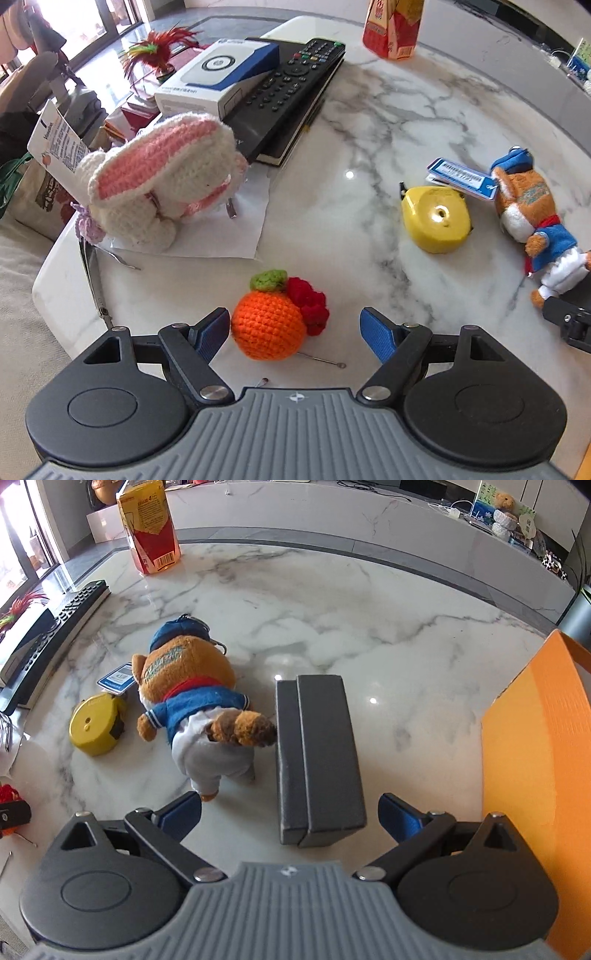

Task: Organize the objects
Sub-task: 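Grasp the crocheted orange with the left tool while the right tool grasps the grey case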

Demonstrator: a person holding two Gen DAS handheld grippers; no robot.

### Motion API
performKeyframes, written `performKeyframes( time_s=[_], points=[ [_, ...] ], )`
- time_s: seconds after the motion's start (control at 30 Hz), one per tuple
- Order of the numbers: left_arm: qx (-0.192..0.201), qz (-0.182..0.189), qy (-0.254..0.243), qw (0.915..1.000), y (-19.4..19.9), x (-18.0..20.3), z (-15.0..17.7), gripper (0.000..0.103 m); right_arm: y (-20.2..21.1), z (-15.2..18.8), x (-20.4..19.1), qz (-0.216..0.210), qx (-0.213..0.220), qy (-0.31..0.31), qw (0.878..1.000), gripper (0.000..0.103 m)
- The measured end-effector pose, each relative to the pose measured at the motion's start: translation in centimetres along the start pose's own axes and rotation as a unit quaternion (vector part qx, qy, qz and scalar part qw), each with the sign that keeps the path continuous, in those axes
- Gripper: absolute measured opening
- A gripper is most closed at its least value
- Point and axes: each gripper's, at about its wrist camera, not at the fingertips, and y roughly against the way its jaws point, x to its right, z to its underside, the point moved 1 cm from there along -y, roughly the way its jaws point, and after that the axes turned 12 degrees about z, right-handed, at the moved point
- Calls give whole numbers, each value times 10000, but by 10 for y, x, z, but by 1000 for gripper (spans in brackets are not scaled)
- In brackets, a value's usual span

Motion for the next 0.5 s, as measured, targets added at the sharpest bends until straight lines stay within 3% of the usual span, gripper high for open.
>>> performKeyframes(
  time_s=[0.07, 0.2, 0.23, 0.3, 0.37, 0.5],
  points=[
    [28, 151, 117, 9998, -2, -5, 1, 83, -3, -2, -3, -90, 34, 62, 9999, 97],
    [157, 97, 158, 9997, 1, -5, 3, 72, -3, -2, -7, -226, 179, 146, 9995, 78],
    [181, 128, 95, 9997, 2, -4, 3, 65, -2, -2, -7, -209, 217, 137, 9995, 75],
    [210, 111, 45, 9997, 3, -1, 4, 63, -1, -2, -5, -172, 266, 62, 9995, 58],
    [220, 107, 79, 9997, 4, -2, 4, 61, -1, -1, -3, -163, 257, 32, 9995, 47],
    [300, 164, 170, 9993, 8, -4, 4, 60, 2, 5, 2, -210, 257, -74, 9994, 45]
  ],
)
